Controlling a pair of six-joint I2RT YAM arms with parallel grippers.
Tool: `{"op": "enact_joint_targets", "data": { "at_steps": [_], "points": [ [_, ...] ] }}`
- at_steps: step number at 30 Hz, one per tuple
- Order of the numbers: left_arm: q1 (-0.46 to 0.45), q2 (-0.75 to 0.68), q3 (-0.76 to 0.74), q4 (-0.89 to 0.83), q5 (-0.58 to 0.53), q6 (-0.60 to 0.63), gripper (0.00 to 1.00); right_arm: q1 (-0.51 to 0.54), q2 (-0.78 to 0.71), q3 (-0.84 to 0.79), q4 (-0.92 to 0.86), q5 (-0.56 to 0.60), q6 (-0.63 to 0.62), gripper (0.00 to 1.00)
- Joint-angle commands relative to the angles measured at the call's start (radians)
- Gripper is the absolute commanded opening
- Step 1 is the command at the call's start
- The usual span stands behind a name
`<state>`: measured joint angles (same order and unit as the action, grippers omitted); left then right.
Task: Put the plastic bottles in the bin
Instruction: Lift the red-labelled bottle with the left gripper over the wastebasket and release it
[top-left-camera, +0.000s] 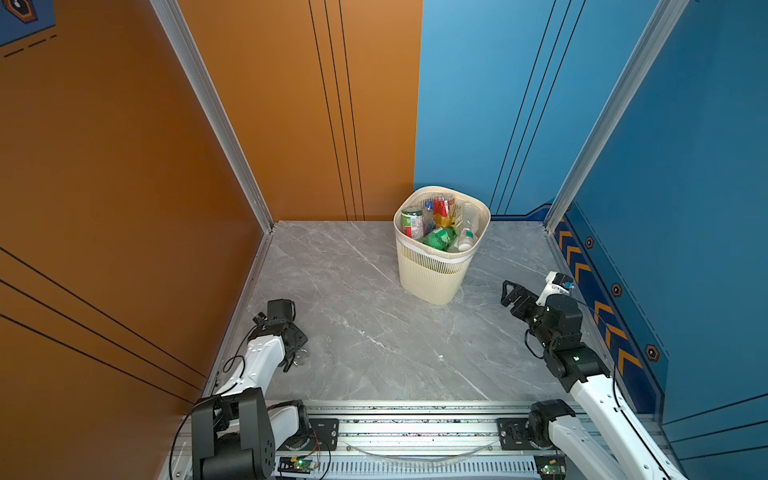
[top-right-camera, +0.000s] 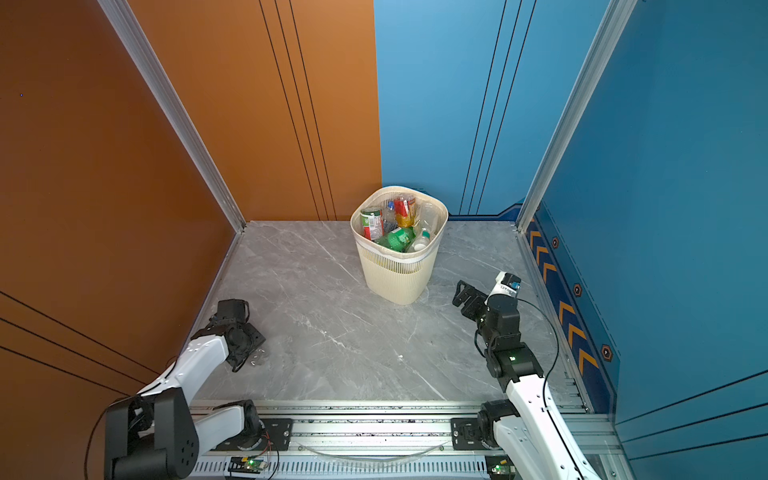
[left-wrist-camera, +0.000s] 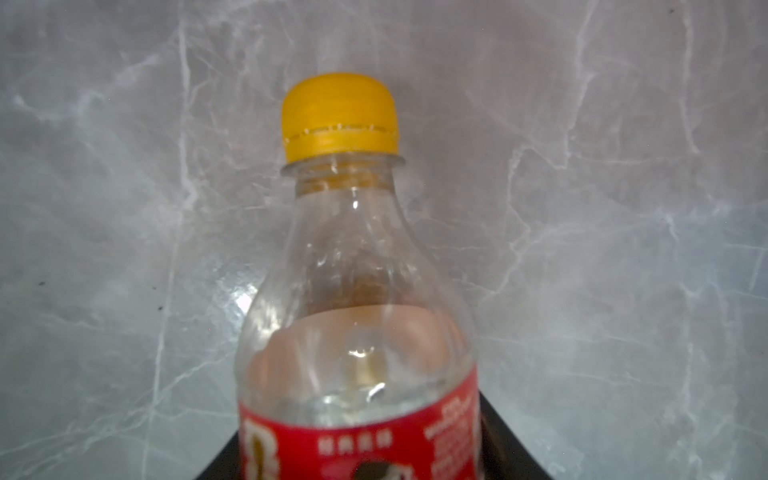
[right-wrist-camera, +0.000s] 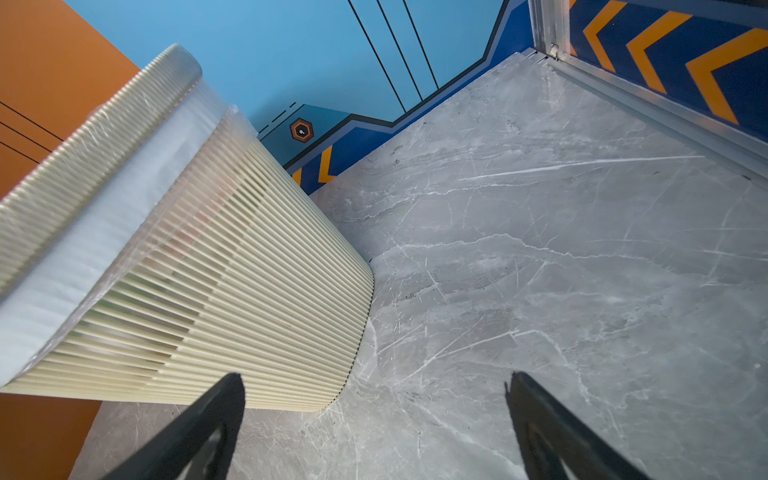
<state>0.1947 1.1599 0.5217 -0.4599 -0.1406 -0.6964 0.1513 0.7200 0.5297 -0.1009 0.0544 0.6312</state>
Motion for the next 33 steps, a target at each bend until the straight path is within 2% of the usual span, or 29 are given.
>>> {"op": "enact_joint_targets", "data": {
  "at_steps": [1,4,9,13,19,26,33],
  "points": [
    [-0.019,-0.021,0.018,0.015,0.081,0.006,0.47,-0.005,0.009,0.016,0.026,-0.009,0.015,1.00],
    [-0.070,-0.063,0.059,0.017,0.097,-0.018,0.46,-0.004,0.016,0.025,0.027,-0.013,0.015,1.00],
    [-0.236,-0.095,0.184,0.021,0.041,-0.011,0.45,-0.005,0.022,0.029,0.024,-0.023,0.020,1.00],
    [-0.396,-0.063,0.303,0.025,-0.014,0.028,0.44,-0.002,0.016,0.037,0.004,-0.032,0.025,1.00],
    [-0.602,0.059,0.499,0.059,-0.069,0.129,0.44,0.002,-0.016,0.024,-0.011,-0.025,0.038,1.00],
    [-0.759,0.219,0.797,0.118,-0.036,0.294,0.43,0.012,-0.061,0.028,-0.067,-0.007,0.036,1.00],
    [-0.816,0.342,1.018,0.189,0.071,0.397,0.43,0.022,-0.111,0.035,-0.114,0.001,0.054,1.00]
  ]
}}
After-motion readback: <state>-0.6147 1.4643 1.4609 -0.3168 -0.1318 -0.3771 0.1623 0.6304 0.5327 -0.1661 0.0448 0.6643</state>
